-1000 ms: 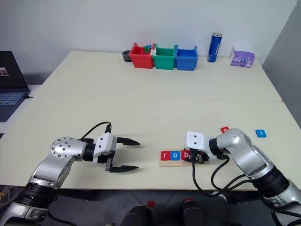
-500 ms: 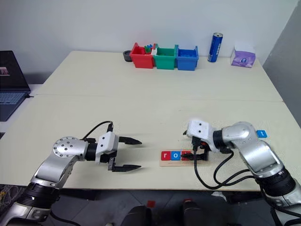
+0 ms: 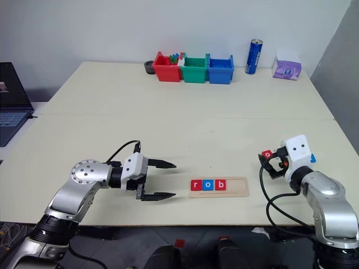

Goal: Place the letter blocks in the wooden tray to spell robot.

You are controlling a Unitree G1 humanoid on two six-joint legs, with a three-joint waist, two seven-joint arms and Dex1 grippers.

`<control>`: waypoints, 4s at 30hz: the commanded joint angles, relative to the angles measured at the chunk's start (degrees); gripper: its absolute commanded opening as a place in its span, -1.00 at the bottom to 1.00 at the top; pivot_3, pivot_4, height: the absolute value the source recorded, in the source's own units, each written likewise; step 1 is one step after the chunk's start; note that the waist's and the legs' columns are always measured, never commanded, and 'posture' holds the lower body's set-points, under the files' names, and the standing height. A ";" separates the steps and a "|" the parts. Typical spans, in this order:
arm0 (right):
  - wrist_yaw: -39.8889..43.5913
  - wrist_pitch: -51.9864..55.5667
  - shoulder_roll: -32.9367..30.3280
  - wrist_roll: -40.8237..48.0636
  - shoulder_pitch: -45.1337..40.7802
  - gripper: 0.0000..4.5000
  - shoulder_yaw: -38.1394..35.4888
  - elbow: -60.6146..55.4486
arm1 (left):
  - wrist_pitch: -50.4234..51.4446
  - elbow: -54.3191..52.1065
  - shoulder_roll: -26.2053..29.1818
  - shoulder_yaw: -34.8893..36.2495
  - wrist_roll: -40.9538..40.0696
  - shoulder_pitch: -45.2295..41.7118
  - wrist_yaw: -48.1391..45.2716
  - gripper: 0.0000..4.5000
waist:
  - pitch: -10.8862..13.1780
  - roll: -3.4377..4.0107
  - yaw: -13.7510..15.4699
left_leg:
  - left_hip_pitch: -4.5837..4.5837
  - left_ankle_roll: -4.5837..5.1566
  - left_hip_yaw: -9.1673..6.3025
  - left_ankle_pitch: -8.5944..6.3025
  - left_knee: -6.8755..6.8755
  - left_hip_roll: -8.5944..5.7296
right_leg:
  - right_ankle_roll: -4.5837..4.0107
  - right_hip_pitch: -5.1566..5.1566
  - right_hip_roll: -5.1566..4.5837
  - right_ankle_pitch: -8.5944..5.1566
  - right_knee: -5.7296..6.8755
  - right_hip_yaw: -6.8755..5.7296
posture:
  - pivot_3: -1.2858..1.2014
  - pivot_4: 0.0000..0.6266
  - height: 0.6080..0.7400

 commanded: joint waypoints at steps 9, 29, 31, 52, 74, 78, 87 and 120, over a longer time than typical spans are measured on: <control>0.59 -9.60 -2.39 -1.50 -9.39 0.99 4.24 21.96 | 1.28 -1.37 0.09 0.08 -0.95 -1.42 -0.46 1.00 | 0.01 0.02 0.03 | 0.01 0.01 0.05 0.00 -0.03 -0.01 | -0.01 0.00 0.02 0.00 -0.03 0.06 | 0.03 -0.52 1.00; -7.75 5.48 1.07 1.91 1.89 -0.36 -0.63 0.26 | 0.62 -1.11 -0.09 -0.60 -0.46 -1.18 -1.29 1.00 | -0.02 0.06 0.40 | -0.18 0.01 -0.20 -0.01 -0.05 0.03 | 0.00 0.00 -0.04 -0.01 -0.05 0.04 | 0.03 -0.52 1.00; -10.84 9.26 4.76 2.13 7.02 -0.36 -1.37 -7.78 | 0.37 -0.85 -0.16 -0.74 -0.44 -1.26 -1.70 1.00 | -0.03 0.08 0.35 | -0.23 0.00 -0.21 -0.01 -0.05 0.04 | 0.00 -0.05 -0.04 -0.01 -0.05 0.05 | 0.03 -0.52 1.00; -22.37 11.50 20.47 2.76 13.67 0.87 -3.46 -22.51 | -1.58 1.54 -1.44 -1.36 0.29 -2.03 -2.45 1.00 | -0.11 0.05 0.04 | 0.08 0.00 -0.06 0.00 -0.03 0.05 | 0.30 0.04 -0.02 -0.18 -0.05 0.14 | 0.03 -0.52 1.00; 33.60 -17.89 -30.45 7.07 15.46 0.99 3.40 4.23 | 0.26 -0.35 -1.00 -1.49 0.39 -2.59 -1.11 1.00 | 0.02 0.03 -0.04 | 0.11 0.02 0.07 -0.01 -0.02 -0.03 | 0.30 0.08 0.19 -0.17 -0.09 0.12 | 0.03 -0.52 1.00; 35.74 -20.85 -31.11 5.56 10.60 0.99 7.33 9.68 | 0.40 -0.56 -0.87 -1.44 0.37 -2.52 -1.16 1.00 | 0.03 0.01 0.07 | 0.10 0.01 0.07 -0.01 -0.01 -0.02 | 0.30 0.09 0.17 -0.17 -0.10 0.11 | 0.03 -0.52 1.00; 39.67 -22.05 -31.67 4.24 4.70 0.74 12.27 14.87 | -0.12 -0.34 -0.53 -1.12 0.57 -1.47 -1.24 1.00 | 0.03 0.01 0.14 | 0.09 0.01 0.03 -0.01 -0.01 0.01 | 0.28 0.08 0.12 -0.16 -0.09 0.10 | 0.03 -0.52 1.00; 38.66 -9.83 -25.94 -0.86 -15.66 -0.36 32.51 4.50 | -2.92 0.74 1.53 0.38 0.71 3.50 2.02 1.00 | 0.03 0.03 0.20 | 0.06 0.01 -0.06 -0.01 0.00 0.06 | 0.17 0.05 -0.04 -0.10 -0.07 0.04 | 0.03 -0.52 1.00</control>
